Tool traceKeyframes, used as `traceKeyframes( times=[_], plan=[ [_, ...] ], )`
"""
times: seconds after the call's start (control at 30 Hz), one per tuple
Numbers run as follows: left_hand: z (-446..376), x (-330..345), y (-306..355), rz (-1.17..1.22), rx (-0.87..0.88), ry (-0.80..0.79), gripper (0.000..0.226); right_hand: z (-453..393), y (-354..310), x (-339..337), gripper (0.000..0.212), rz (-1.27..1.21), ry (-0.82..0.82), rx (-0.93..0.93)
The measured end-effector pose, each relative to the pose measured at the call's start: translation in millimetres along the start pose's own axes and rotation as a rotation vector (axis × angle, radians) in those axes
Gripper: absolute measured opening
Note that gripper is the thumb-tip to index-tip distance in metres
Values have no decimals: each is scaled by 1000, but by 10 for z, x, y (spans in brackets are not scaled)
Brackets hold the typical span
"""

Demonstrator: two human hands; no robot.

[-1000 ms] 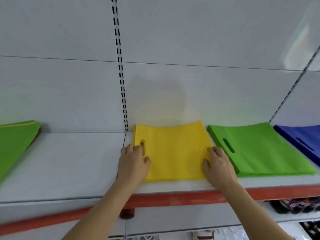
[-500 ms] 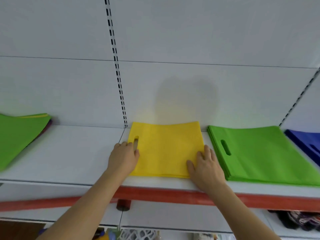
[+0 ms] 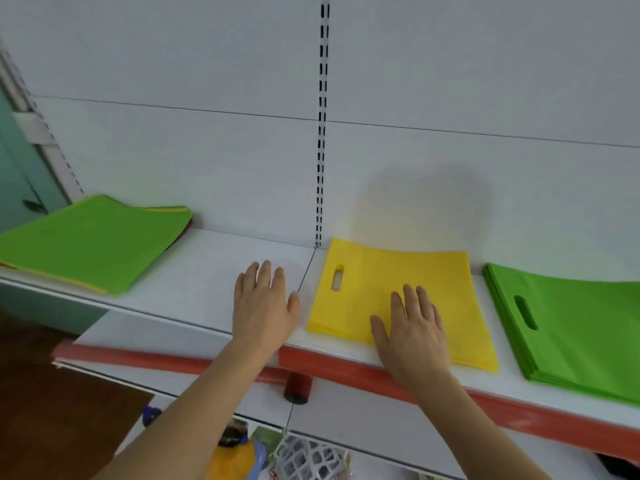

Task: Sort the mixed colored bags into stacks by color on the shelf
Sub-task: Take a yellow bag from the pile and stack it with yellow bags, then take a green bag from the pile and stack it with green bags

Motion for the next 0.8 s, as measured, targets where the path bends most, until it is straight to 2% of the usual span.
traceKeyframes(
  times=[0.47, 0.63, 0.8],
  plan=[
    [422, -510, -2749, -77, -139, -48, 67, 219, -3068, 25, 73, -89, 37, -202],
    [411, -593, -3540, -68, -173, -38, 66, 148, -3834, 85, 70, -112, 34, -233],
    [180, -494, -4063, -59, -206, -40, 64, -191, -4392, 222, 71, -126, 28, -262]
  ],
)
Point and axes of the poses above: each hand's wrist, its own z-axis away from the middle knuckle, its own x-axis out of the palm, y = z × x, the point moved 9 cm from there along -z, towards the middle knuckle, and after that the axes turned 8 degrees about y, right-handed, at the moved point
